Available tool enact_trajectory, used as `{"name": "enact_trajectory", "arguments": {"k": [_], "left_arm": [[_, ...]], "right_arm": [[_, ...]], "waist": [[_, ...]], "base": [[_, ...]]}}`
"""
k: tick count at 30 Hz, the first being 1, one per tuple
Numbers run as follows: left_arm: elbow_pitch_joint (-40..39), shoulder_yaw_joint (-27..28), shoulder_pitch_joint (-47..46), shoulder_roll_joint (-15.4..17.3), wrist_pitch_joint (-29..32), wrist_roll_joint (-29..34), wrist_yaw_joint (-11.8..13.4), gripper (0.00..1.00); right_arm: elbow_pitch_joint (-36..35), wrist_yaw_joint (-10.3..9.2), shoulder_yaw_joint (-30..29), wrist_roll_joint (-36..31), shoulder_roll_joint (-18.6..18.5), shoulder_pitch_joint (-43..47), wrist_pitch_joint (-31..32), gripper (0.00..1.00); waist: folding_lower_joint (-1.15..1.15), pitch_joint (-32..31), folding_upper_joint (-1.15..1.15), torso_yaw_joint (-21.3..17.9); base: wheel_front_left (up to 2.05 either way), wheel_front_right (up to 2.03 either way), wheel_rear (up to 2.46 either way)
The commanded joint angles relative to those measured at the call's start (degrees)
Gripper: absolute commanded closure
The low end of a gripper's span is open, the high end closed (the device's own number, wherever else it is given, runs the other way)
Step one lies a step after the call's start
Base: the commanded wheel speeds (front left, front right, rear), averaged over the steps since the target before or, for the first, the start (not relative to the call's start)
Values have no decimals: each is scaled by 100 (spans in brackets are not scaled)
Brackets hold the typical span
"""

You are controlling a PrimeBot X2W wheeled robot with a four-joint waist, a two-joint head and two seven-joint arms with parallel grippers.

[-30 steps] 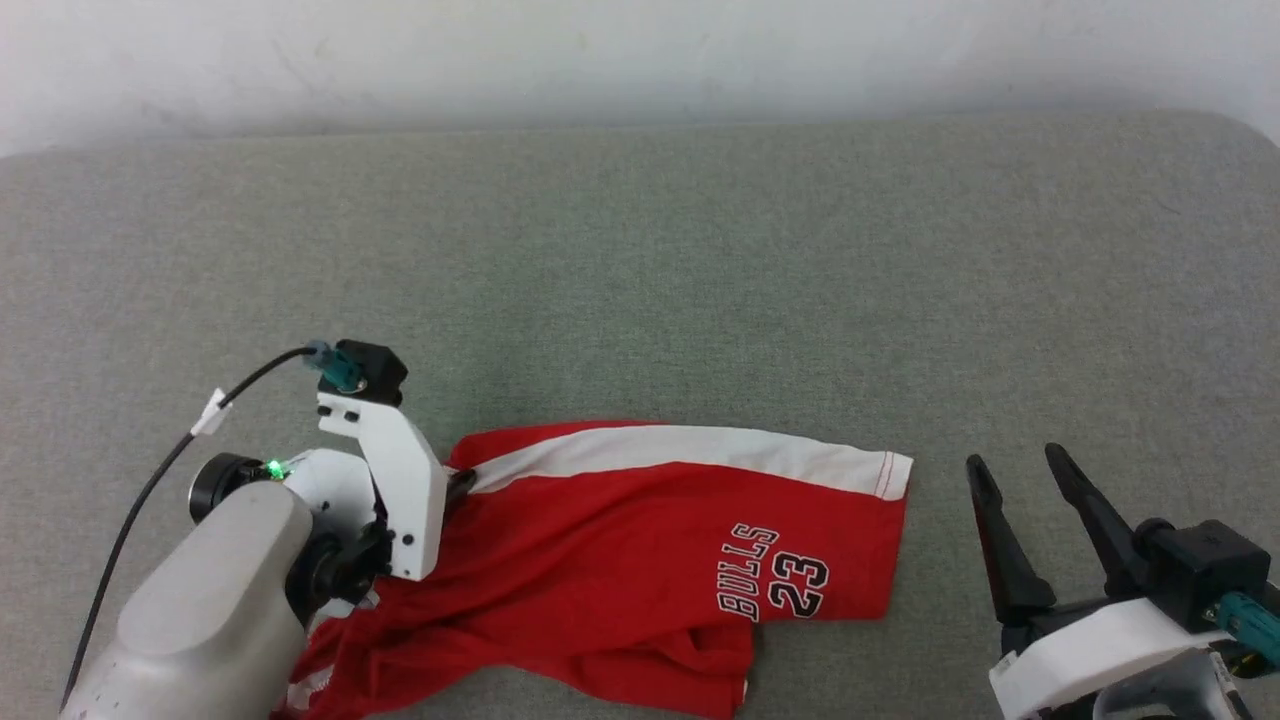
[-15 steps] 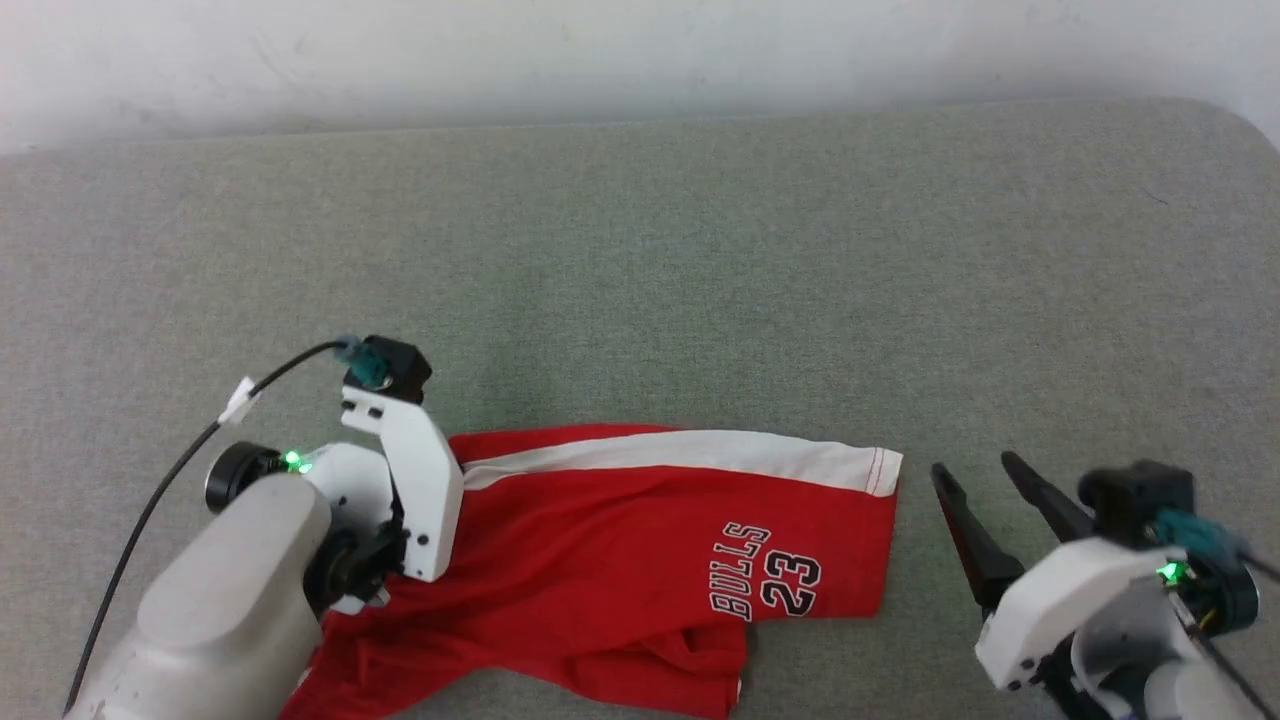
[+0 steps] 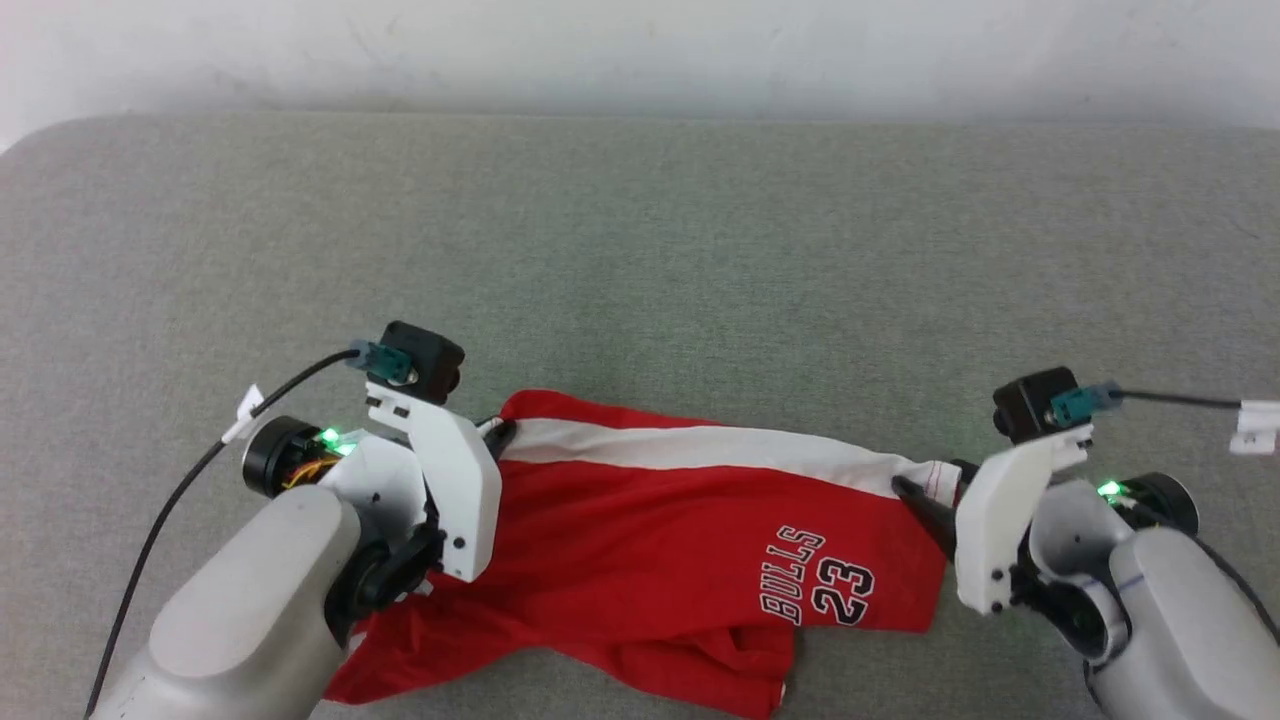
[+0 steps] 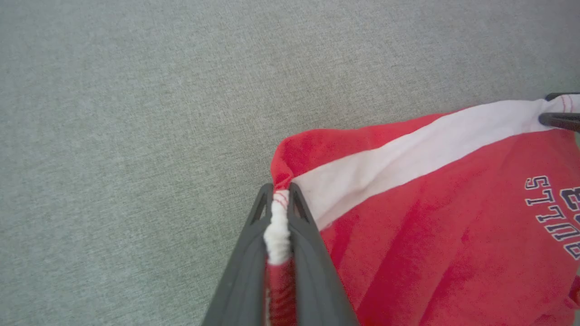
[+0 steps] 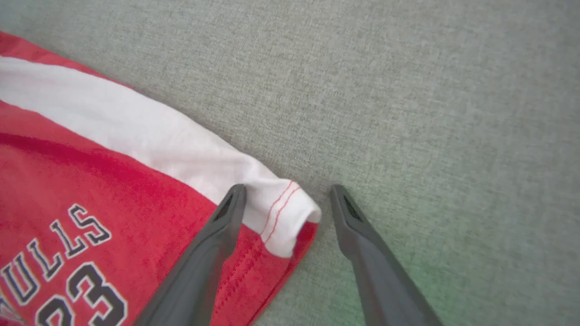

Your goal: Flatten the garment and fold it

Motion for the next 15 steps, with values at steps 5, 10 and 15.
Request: {"name": "enact_trajectory", "arguments": {"k": [5,10,15], "left_arm": [[-211,18,56,39,-72,40,47,100],[-325,50,74,86,-151,21,30,100],[-427,215,-175,229,-602,266,29,100]], "right_arm": [[1023,-4,238,243,65,-301,817,52],[1300,-4,394,504,78,-403,1385,100],[663,-4,367,498,-197,-881,862,100]], "waist": [[-1,47,0,103],[-1,28,0,118],[-1,-53,0,14]], "base": [[0,0,0],[0,0,0],[0,0,0]]}}
